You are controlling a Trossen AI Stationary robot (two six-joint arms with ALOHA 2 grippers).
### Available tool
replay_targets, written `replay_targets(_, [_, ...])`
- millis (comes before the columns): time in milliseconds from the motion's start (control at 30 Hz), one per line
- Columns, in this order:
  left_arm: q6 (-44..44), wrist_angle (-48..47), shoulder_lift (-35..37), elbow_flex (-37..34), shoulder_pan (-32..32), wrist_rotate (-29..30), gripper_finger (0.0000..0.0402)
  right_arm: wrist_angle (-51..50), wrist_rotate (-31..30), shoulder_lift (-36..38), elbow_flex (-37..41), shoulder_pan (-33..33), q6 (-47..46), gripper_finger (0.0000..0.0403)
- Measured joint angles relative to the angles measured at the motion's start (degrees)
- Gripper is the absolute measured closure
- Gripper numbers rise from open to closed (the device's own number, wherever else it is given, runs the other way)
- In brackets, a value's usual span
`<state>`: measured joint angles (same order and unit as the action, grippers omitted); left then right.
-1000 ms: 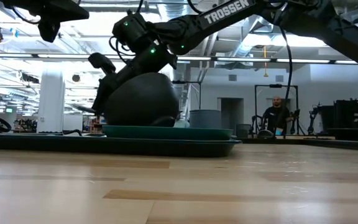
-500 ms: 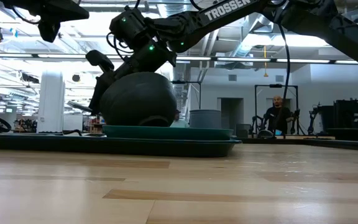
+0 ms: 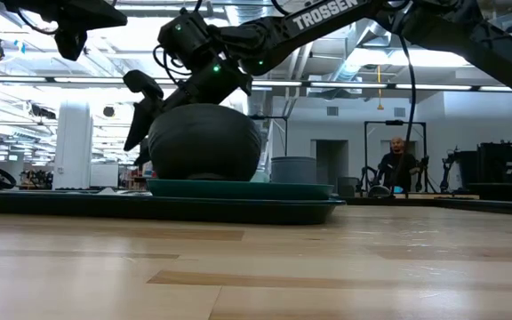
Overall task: Set up tray
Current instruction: Adjust the black bowl on the green plate
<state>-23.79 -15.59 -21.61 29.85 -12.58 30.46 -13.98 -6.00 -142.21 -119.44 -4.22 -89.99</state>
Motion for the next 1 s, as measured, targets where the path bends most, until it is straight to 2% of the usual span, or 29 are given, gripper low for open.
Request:
replay_targets(233, [0.0, -0.07, 0.0, 0.0, 0.0, 0.0, 0.0401, 4.54, 0.15, 0.56, 0.05, 0.13, 2.9, 0.026])
replay_targets(333, [0.0, -0.4, 0.0, 0.0, 0.0, 0.02, 0.0401, 5.66, -0.3, 2.91, 0.09, 0.45, 7.73, 0.0263])
replay_targets(500, [0.0, -0.42, 0.04, 0.09, 0.0, 0.02, 0.0402, 1.05, -0.58, 8.16, -0.02, 0.53, 16.61, 0.0274])
replay_targets(733, [0.0, -0.52, 0.02, 0.04, 0.0, 0.08, 0.0401, -0.77, -0.12, 14.24, 0.0, 2.79, 31.56, 0.0281])
replay_targets(1000, [-1.32, -0.5, 0.0, 0.04, 0.0, 0.06, 0.0401, -5.73, 4.66, 21.7, 0.0, 8.76, 57.25, 0.0281])
